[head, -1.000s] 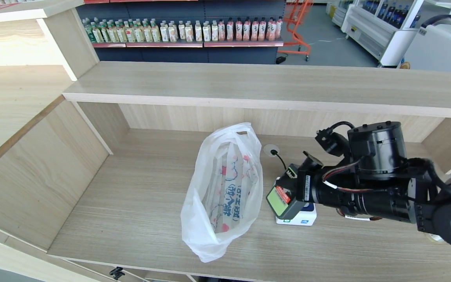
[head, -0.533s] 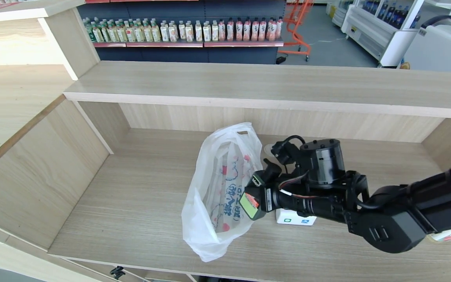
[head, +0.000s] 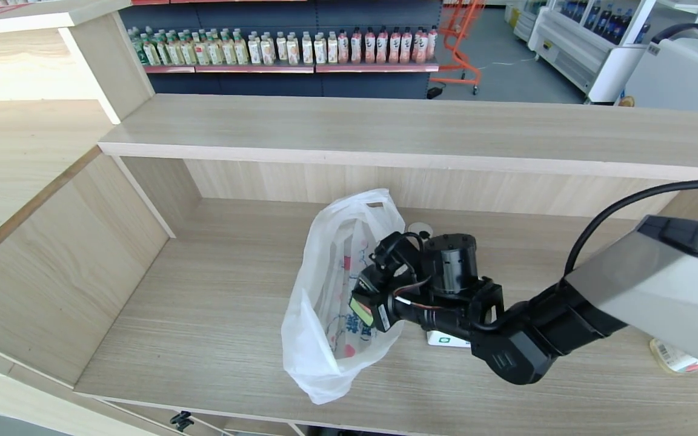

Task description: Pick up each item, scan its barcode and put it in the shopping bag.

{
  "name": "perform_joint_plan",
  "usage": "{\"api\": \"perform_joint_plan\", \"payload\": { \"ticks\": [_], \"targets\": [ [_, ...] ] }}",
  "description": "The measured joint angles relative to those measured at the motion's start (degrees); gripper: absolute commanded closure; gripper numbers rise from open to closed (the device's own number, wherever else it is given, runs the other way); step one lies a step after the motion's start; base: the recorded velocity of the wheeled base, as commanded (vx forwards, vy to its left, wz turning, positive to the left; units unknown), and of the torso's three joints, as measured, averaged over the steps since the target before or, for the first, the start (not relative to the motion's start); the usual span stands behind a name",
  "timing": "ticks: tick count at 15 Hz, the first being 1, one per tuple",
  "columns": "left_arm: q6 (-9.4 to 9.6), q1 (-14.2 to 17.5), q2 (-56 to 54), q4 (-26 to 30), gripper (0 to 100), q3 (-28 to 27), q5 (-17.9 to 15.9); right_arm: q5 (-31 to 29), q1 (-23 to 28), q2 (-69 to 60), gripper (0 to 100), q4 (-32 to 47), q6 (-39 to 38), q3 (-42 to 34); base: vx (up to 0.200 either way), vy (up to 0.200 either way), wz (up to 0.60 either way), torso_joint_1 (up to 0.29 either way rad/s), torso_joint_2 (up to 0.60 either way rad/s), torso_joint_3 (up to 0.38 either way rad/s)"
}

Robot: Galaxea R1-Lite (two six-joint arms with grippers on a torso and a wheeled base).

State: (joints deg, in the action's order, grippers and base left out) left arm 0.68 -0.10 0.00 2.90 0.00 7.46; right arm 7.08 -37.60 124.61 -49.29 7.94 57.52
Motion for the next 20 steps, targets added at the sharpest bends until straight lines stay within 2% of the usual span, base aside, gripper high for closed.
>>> {"api": "perform_joint_plan", "payload": {
  "ticks": [3, 4, 8, 13, 15, 18, 20],
  "targets": [
    [0.0, 0.0, 0.0, 0.0, 0, 0.0, 0.0, 0.0, -0.18, 3.78, 100, -1.46, 1.37, 3.93, 0.0, 0.0, 0.0, 0.0, 0.0, 0.0],
    [0.02, 0.0, 0.0, 0.0, 0, 0.0, -0.02, 0.05, -0.22, 4.61, 0, -1.51, 1.43, 4.67, 0.0, 0.0, 0.0, 0.0, 0.0, 0.0],
    [0.02, 0.0, 0.0, 0.0, 0, 0.0, 0.0, 1.62, -0.33, 5.35, 0, -1.4, -1.84, 5.5, 0.0, 0.0, 0.0, 0.0, 0.0, 0.0],
    [0.02, 0.02, 0.0, -0.01, 0, 0.0, 0.0, 4.3, 1.33, 0.28, 0, -0.24, -19.35, 5.38, 0.0, 0.0, 0.0, 0.0, 0.0, 0.0],
    [0.0, 0.0, 0.0, 0.0, 0, 0.0, -0.02, 4.4, 2.34, -4.63, 0, 3.17, -24.84, 4.63, 0.0, 0.0, 0.0, 0.0, 0.0, 0.0],
    [0.0, 0.0, 0.0, 0.0, 0, 0.0, -0.02, 4.88, 3.91, -15.3, 0, 11.65, -29.12, 1.13, 0.0, 0.0, 0.0, 0.0, 0.0, 0.0],
    [0.02, 0.0, 0.0, 0.0, 0, 0.0, 0.0, 4.82, 6.73, -23.52, 0, 17.49, -25.26, -2.67, 0.0, 0.0, 0.0, 0.0, 0.0, 0.0]
  ]
}}
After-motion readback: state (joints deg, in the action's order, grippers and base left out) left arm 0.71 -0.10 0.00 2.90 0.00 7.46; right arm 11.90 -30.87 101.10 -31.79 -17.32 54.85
